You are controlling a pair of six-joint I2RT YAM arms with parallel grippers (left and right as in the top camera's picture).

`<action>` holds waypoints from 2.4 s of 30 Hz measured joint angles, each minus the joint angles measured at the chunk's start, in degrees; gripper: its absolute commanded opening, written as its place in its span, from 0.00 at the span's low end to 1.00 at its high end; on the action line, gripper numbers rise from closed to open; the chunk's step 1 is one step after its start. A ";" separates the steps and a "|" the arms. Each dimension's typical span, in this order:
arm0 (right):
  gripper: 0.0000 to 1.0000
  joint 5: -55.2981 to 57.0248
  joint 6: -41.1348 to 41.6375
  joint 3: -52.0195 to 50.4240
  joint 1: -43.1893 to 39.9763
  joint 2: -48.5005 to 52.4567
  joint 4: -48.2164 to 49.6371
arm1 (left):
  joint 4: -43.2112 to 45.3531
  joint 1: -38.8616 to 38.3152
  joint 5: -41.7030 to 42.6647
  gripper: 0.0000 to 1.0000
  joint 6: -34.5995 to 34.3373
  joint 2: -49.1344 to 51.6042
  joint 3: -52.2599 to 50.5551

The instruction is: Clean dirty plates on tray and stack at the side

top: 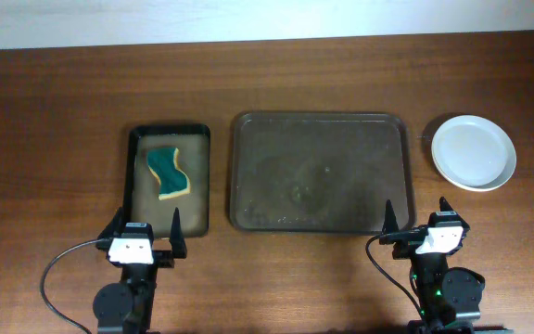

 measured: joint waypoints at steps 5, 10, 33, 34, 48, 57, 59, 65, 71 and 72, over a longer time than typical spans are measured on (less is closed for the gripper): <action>0.98 0.00 0.00 0.00 0.00 0.00 0.00 | -2.01 0.20 -1.53 0.99 0.17 -2.60 0.00; 0.98 0.00 -0.02 0.00 0.00 0.02 0.00 | -2.10 1.29 -2.10 1.00 0.17 -2.95 0.00; 0.98 0.00 -0.02 0.00 0.00 0.02 0.00 | -3.58 1.51 -3.34 0.99 0.17 -2.99 -0.04; 0.98 0.00 -0.02 0.00 0.00 0.02 0.00 | -3.58 1.51 -3.34 0.99 0.17 -2.99 -0.04; 0.98 0.00 -0.02 0.00 0.00 0.00 0.00 | -3.58 1.49 -3.34 0.99 0.17 -2.99 -0.04; 0.98 0.00 0.00 0.00 0.00 0.02 0.00 | -3.58 1.49 -3.34 0.99 0.17 -2.99 -0.04; 0.98 0.00 -0.04 0.00 0.00 0.00 0.00 | -3.58 1.49 -3.34 0.99 0.17 -2.99 -0.04; 0.98 0.00 -0.02 0.00 0.00 0.02 0.00 | -3.58 1.51 -3.34 0.99 0.20 -2.99 -0.04; 0.98 0.00 0.00 0.00 0.00 0.02 0.00 | -3.58 1.51 -3.34 0.99 0.17 -2.99 -0.04; 0.98 0.00 -0.02 0.00 0.00 0.02 0.00 | -3.58 1.51 -3.34 0.99 0.17 -2.99 -0.04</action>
